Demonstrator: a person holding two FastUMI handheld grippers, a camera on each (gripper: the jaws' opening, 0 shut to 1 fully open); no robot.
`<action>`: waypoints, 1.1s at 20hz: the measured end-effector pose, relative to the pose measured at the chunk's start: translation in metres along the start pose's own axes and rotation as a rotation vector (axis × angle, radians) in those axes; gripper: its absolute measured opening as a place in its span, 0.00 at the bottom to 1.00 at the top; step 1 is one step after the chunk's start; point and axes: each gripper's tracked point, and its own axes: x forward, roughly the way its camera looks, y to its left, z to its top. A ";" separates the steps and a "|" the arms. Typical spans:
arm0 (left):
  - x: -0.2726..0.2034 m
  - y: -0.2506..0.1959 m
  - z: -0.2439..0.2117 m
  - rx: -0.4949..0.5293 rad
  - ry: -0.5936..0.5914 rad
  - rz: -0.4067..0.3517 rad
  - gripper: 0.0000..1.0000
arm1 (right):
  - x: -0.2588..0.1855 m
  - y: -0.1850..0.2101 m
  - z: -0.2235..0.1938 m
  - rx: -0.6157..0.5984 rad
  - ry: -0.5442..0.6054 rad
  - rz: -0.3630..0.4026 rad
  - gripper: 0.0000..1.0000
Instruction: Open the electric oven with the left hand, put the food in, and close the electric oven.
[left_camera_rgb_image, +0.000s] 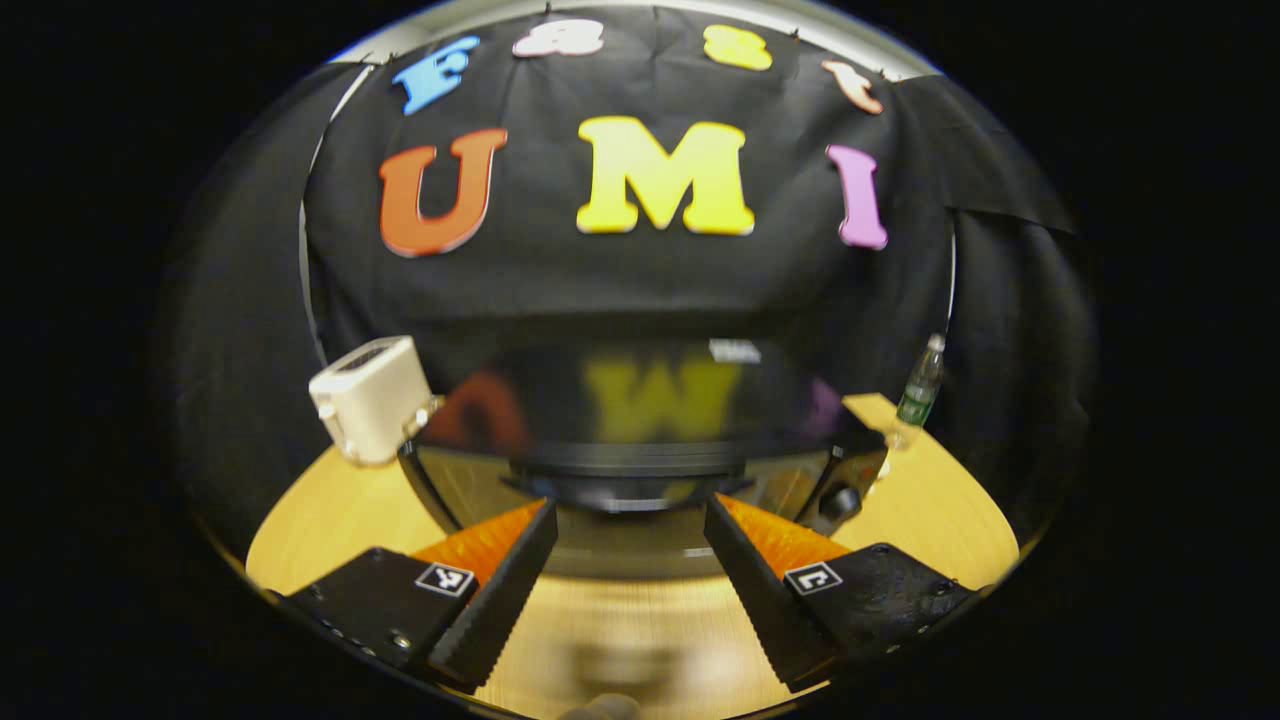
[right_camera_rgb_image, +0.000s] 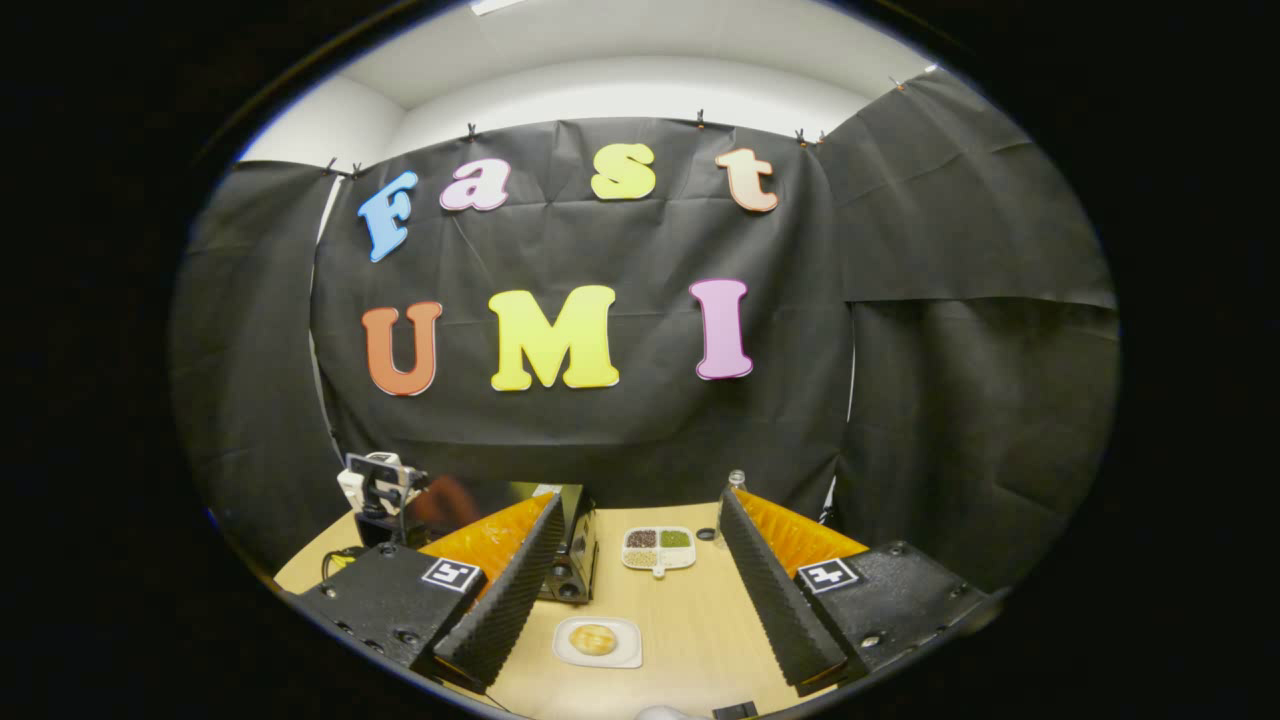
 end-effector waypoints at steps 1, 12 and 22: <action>-0.004 -0.001 0.007 -0.019 -0.029 -0.007 0.97 | 0.000 0.000 0.000 0.000 0.001 -0.001 1.00; 0.003 0.008 0.055 0.053 -0.121 0.034 0.96 | 0.007 0.010 -0.010 0.002 0.027 0.027 1.00; 0.012 0.004 0.041 0.059 -0.023 0.033 0.96 | 0.014 0.004 -0.019 0.034 0.057 0.030 1.00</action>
